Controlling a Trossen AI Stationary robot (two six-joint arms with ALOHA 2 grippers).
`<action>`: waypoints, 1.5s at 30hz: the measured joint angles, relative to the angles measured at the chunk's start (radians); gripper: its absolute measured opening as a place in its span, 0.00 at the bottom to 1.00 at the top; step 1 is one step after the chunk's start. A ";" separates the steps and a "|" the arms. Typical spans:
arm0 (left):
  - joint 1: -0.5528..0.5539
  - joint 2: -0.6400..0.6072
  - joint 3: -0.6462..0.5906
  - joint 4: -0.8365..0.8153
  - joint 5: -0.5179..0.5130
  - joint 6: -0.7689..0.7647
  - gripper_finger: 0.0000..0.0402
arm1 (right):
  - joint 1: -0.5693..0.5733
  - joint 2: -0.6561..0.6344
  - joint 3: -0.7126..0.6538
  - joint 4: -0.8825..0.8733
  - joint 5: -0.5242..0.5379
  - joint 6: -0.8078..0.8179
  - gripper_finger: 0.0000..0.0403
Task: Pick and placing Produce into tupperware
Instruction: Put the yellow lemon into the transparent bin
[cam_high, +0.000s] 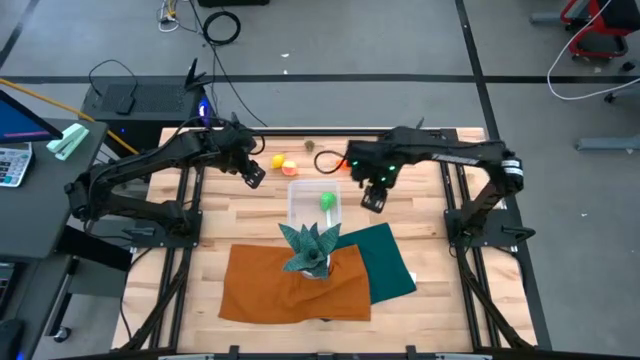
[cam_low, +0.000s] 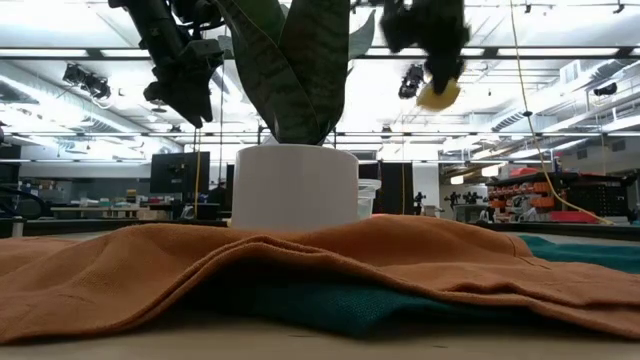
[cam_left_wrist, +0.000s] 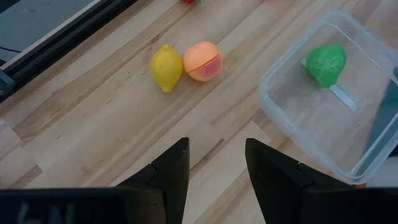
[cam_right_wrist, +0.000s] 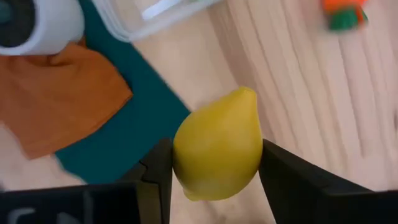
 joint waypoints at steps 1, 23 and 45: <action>0.000 0.000 0.000 0.000 0.000 0.000 0.41 | -0.002 0.019 -0.009 0.028 -0.002 -0.027 0.36; 0.000 0.000 0.000 -0.188 0.012 0.005 0.41 | -0.094 0.276 0.028 0.387 -0.191 -0.356 0.37; 0.001 0.000 0.000 -0.230 0.060 -0.005 0.41 | -0.074 0.388 0.024 0.604 -0.215 -0.331 0.37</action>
